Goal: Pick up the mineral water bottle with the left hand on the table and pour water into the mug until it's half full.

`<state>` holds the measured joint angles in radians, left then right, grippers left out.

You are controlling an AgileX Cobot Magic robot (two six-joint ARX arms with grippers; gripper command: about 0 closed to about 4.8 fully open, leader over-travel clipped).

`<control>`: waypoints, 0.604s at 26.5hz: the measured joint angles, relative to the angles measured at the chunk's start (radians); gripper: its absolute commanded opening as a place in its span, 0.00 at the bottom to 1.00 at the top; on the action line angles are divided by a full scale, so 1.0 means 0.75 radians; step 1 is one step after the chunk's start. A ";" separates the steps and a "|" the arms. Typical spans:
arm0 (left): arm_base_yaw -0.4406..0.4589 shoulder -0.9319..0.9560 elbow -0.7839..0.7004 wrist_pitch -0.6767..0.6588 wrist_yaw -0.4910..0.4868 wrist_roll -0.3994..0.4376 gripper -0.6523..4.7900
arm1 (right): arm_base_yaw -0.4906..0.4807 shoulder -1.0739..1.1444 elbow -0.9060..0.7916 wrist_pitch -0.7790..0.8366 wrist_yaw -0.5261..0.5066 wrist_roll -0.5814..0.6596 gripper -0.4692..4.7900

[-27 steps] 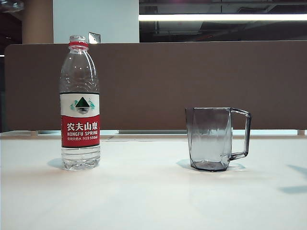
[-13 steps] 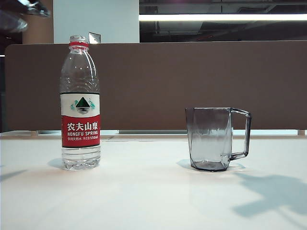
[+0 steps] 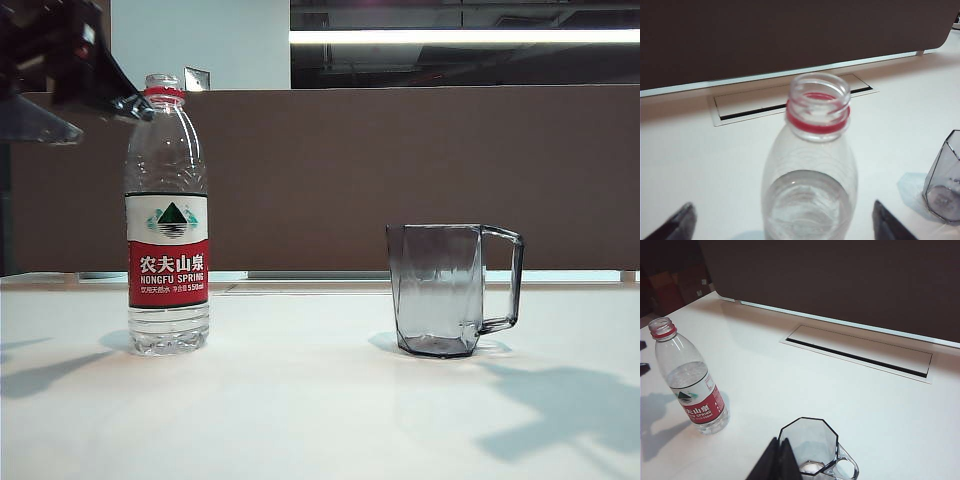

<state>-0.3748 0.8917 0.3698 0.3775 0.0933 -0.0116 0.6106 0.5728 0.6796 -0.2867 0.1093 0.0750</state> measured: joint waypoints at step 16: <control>-0.016 0.352 0.000 0.321 0.001 0.001 1.00 | 0.000 0.000 0.000 -0.001 0.000 0.000 0.09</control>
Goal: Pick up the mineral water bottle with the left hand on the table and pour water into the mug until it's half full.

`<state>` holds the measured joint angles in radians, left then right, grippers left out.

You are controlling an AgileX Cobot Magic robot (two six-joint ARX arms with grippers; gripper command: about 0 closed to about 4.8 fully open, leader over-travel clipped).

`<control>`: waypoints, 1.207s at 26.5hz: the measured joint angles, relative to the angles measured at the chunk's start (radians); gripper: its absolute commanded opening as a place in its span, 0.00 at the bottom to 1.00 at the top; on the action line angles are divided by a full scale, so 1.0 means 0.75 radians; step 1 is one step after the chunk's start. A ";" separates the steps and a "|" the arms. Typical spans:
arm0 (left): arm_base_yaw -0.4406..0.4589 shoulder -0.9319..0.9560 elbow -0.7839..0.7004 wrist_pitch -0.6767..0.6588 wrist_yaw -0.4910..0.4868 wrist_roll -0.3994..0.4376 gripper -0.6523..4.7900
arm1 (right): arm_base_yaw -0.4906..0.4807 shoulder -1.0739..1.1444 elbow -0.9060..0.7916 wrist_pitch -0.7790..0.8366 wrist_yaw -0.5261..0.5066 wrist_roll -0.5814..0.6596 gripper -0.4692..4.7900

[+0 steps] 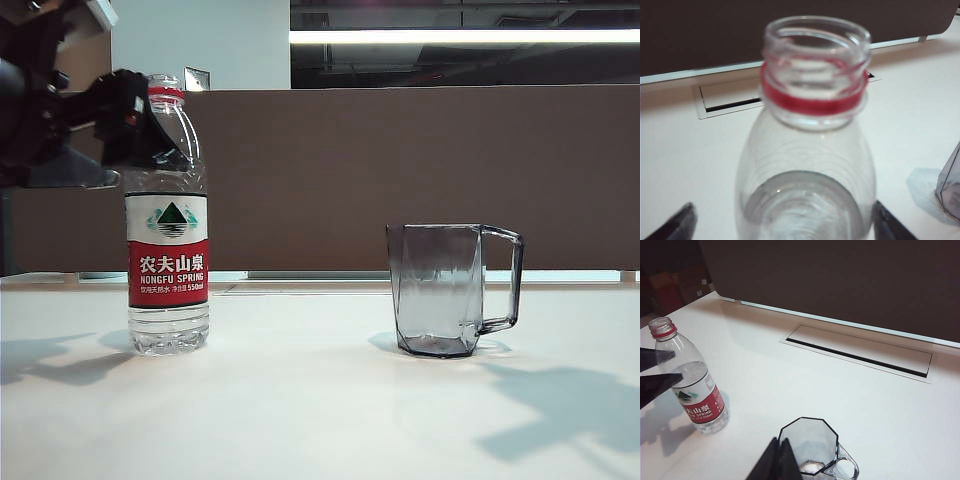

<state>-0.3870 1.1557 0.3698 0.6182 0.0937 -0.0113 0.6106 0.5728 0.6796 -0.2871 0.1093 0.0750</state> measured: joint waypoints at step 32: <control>-0.107 0.521 0.001 0.528 -0.007 -0.032 0.74 | 0.000 0.001 0.000 -0.155 -0.116 0.000 0.09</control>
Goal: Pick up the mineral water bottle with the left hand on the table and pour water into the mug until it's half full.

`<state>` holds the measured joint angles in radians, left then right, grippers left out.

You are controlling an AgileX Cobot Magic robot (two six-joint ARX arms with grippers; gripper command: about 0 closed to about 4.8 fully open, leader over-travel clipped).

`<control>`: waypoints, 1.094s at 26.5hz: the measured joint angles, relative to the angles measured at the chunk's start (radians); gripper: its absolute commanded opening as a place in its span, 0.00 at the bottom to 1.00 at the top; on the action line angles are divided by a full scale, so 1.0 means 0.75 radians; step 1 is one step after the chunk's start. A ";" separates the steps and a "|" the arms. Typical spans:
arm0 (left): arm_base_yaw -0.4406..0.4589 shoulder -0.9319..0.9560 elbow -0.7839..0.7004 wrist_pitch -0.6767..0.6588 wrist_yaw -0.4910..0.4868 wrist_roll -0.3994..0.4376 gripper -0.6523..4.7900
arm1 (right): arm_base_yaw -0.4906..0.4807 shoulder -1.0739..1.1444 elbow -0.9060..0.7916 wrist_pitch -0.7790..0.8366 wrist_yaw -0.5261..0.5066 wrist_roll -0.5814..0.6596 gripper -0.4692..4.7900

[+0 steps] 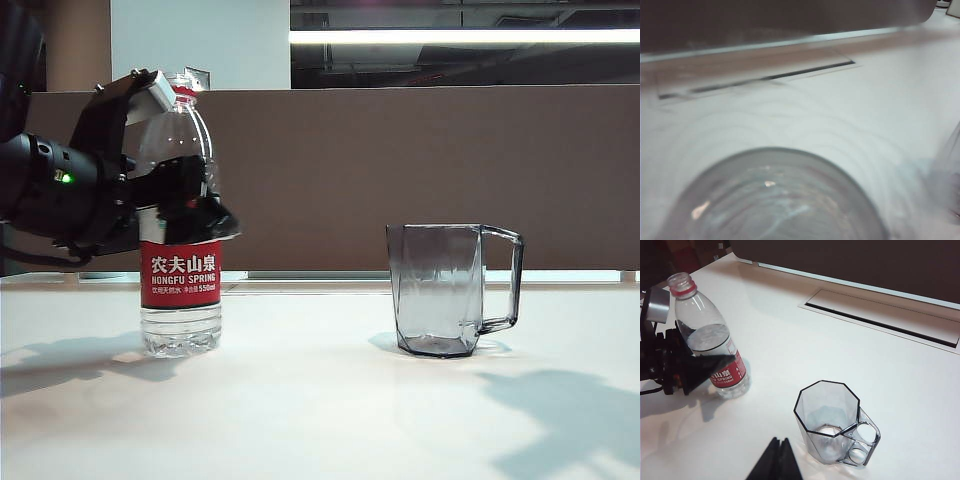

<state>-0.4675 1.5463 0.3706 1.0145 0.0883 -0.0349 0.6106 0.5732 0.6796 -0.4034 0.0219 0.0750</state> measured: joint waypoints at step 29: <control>-0.007 0.033 0.284 -0.226 0.003 0.166 0.52 | 0.000 -0.042 0.002 -0.130 0.000 0.000 0.09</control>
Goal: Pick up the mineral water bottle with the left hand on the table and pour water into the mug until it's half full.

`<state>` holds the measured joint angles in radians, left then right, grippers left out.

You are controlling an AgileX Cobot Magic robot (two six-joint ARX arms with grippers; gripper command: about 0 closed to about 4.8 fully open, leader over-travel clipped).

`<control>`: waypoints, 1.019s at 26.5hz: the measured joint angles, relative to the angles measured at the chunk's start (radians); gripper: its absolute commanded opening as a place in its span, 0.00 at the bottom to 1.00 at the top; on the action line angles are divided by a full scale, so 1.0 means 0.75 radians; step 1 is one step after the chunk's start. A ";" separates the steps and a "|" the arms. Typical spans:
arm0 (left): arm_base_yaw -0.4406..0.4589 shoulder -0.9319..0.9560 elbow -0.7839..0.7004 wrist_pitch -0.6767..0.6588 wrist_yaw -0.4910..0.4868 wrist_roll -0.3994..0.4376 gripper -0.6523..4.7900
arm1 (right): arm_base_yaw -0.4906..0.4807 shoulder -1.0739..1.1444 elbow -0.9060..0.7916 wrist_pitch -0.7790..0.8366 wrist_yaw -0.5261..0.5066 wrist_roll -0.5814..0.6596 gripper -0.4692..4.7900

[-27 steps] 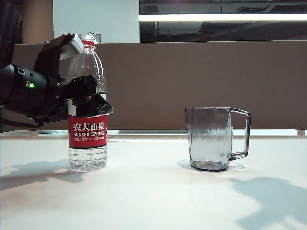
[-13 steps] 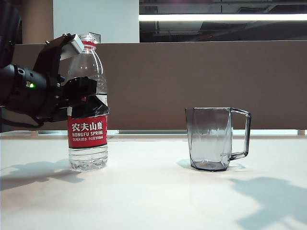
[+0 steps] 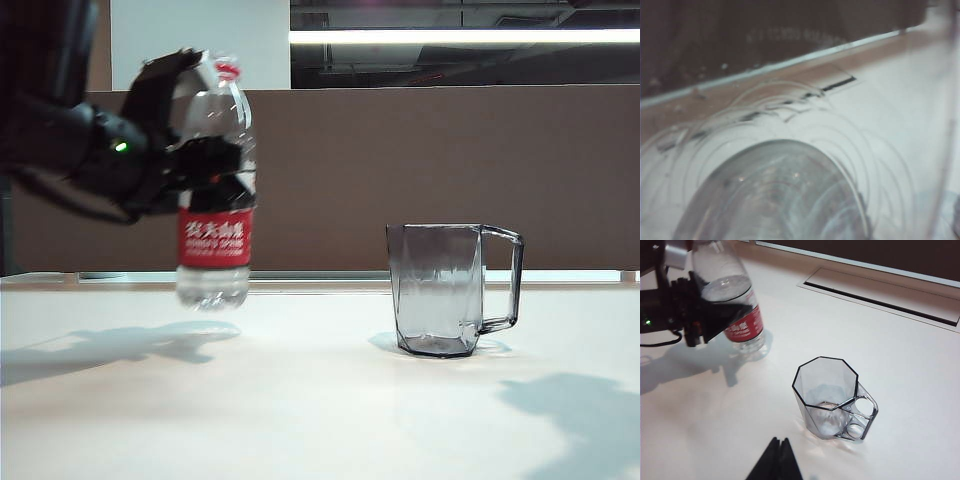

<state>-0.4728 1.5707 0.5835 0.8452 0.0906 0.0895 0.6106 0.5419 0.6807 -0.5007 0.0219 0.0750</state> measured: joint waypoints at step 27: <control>-0.189 0.390 0.626 -0.459 -0.001 0.755 0.52 | 0.000 -0.001 0.000 -0.019 0.000 0.000 0.09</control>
<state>-0.6147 1.8633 1.0527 0.5011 0.0898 0.6556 0.6106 0.5415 0.6807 -0.5148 0.0219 0.0750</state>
